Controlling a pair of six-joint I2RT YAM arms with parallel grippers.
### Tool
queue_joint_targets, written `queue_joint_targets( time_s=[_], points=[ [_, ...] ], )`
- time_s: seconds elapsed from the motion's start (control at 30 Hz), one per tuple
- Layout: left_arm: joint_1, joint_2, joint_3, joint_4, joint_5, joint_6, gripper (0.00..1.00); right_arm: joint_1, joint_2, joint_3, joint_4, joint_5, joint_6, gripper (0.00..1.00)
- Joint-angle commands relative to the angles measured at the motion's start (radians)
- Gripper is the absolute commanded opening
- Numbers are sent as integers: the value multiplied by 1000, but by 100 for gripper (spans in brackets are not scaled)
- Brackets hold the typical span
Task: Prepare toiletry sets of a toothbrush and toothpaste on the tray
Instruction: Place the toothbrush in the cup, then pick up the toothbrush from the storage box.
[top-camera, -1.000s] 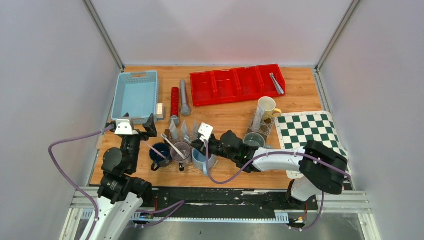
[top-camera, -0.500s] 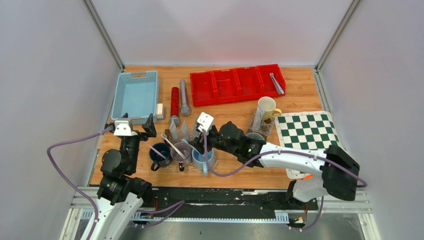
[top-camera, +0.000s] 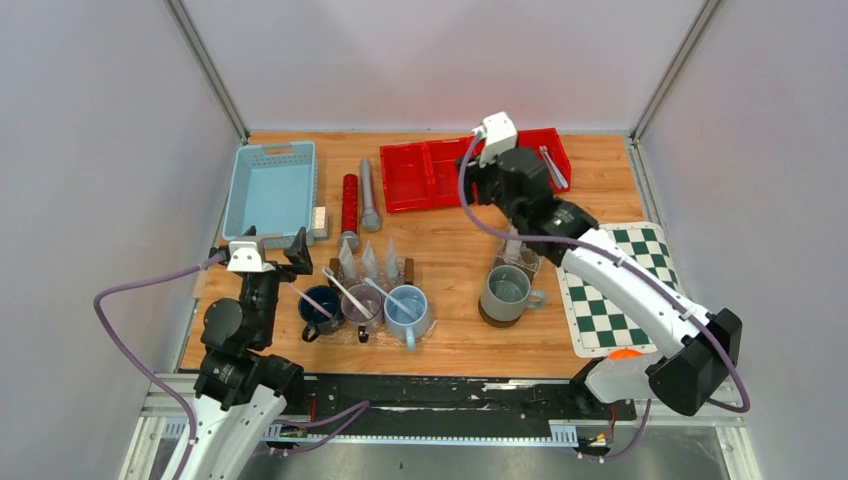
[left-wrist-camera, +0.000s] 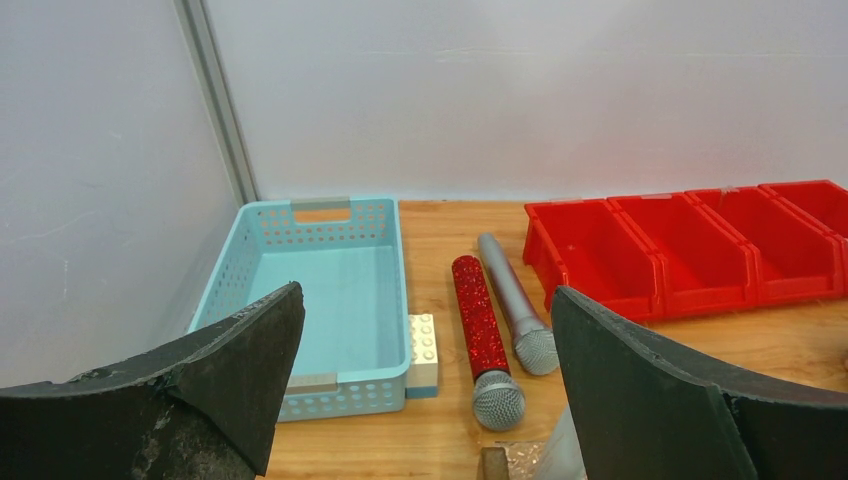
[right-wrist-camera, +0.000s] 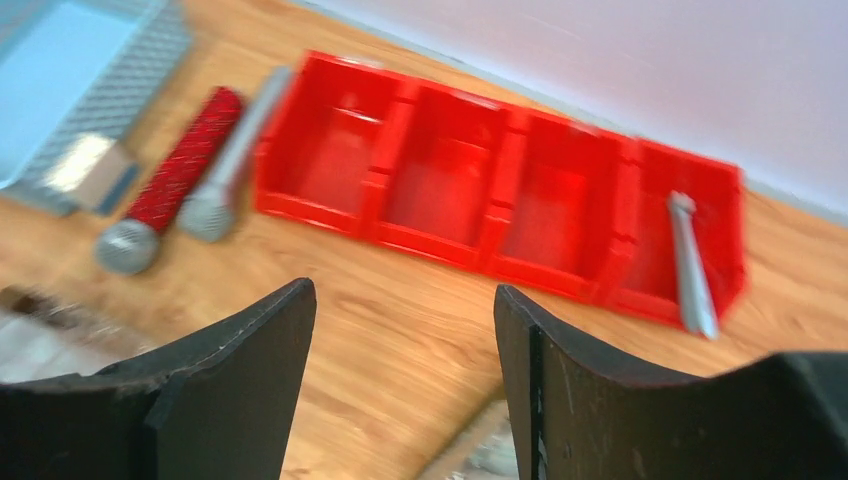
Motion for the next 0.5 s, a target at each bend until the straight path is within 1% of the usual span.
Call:
queue_joint_targets(
  time_s=[0.0, 0.27, 0.47],
  points=[
    [5, -6, 16, 18, 3, 0, 100, -154, 8, 103, -185, 34, 98, 66],
    [5, 6, 15, 14, 7, 2, 100, -449, 142, 228, -243, -94, 111, 63],
    [5, 32, 12, 15, 14, 6, 100, -577, 296, 335, -246, -181, 66, 61]
  ],
)
